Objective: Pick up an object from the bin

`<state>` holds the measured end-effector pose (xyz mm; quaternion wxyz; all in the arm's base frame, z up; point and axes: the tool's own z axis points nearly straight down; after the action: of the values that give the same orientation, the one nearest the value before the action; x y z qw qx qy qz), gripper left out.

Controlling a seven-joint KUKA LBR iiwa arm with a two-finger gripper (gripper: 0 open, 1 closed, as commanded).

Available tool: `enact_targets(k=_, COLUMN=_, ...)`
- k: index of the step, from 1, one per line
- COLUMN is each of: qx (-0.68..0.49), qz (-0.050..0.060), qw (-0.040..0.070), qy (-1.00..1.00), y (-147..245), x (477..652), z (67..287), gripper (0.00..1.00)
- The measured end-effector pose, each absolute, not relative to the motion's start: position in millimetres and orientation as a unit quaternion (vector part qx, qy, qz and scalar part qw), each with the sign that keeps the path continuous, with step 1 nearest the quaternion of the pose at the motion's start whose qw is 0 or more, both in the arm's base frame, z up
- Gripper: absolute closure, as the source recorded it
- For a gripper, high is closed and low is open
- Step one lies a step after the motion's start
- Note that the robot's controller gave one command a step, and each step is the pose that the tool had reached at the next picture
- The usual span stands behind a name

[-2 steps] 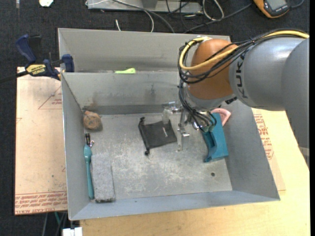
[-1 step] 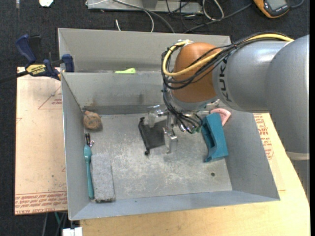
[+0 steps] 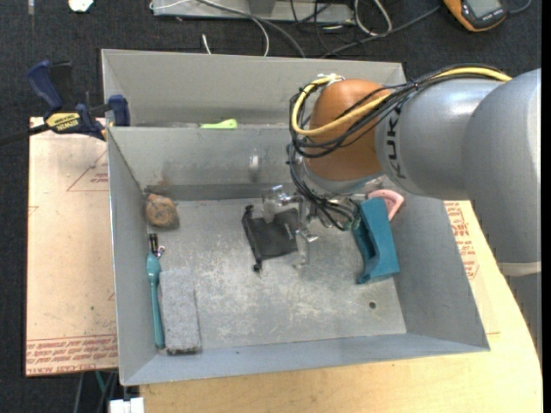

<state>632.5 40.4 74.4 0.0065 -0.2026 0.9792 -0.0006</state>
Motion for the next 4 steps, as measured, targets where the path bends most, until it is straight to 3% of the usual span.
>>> enact_targets(k=1, qx=-0.154, qz=0.003, qw=0.003, qy=0.988, y=21, x=635.6, z=71, gripper=1.0)
enact_targets(k=3, qx=-0.154, qz=0.003, qw=0.003, qy=0.988, y=21, x=635.4, z=76, gripper=1.0)
enact_targets(k=4, qx=-0.154, qz=0.003, qw=0.003, qy=0.988, y=22, x=634.9, z=94, gripper=1.0)
